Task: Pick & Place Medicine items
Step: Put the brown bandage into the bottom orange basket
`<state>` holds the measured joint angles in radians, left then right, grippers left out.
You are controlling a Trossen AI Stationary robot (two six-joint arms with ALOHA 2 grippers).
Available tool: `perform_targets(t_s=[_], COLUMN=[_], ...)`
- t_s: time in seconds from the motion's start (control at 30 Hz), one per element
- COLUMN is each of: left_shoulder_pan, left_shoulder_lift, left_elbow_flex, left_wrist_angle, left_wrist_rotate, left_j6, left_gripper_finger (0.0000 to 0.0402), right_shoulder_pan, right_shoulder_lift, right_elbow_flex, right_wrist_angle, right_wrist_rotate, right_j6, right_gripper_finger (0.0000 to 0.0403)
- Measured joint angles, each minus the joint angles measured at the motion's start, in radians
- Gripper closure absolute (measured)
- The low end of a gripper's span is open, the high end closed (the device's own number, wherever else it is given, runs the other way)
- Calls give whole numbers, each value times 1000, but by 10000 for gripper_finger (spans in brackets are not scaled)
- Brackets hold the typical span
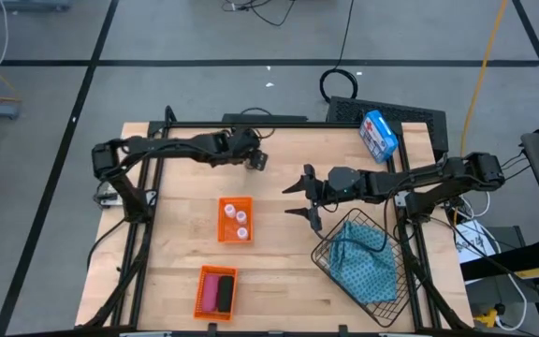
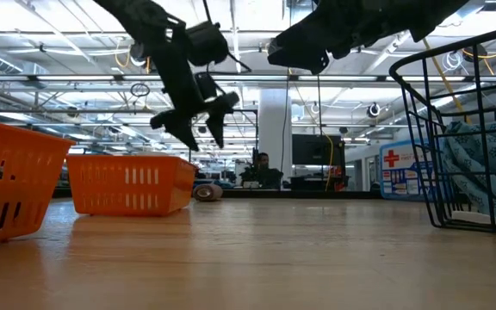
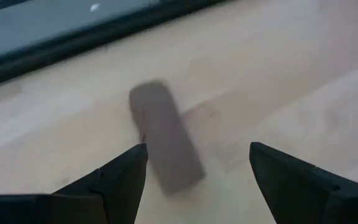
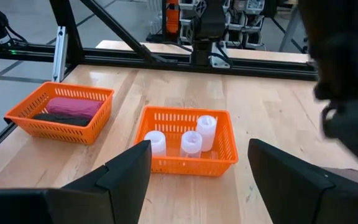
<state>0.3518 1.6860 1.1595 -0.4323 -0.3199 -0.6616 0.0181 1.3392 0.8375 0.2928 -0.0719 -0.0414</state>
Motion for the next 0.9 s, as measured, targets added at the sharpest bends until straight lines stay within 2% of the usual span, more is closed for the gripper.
perform_targets(t_s=[0.13, 0.23, 0.4, 0.6, 0.77, 0.9], left_shoulder_pan=[1, 4, 19, 41, 45, 39], left_shoulder_lift=[90, 159, 236, 284, 298, 287], left_elbow_flex=[0, -2, -2, -2, 3, 1], left_wrist_angle=[64, 109, 92, 99, 95, 82], left_wrist_rotate=[-1, -37, -86, -97, -62, -48], left_j6=[2, 5, -2, -17, 9, 38], left_gripper_finger=[109, 109, 110, 110, 111, 147], right_shoulder_pan=[-5, -9, -10, -12, -12, -12], right_shoulder_lift=[0, 0, 0, 0, 0, 0], right_elbow_flex=[0, 0, 0, 0, 0, 0], right_wrist_angle=[0, -3, -8, -10, -10, -17], right_wrist_rotate=[0, 0, 0, -2, -3, -1], right_j6=[0, 1, 2, 2, 3, 2], right_gripper_finger=[147, 147, 147, 147, 147, 147])
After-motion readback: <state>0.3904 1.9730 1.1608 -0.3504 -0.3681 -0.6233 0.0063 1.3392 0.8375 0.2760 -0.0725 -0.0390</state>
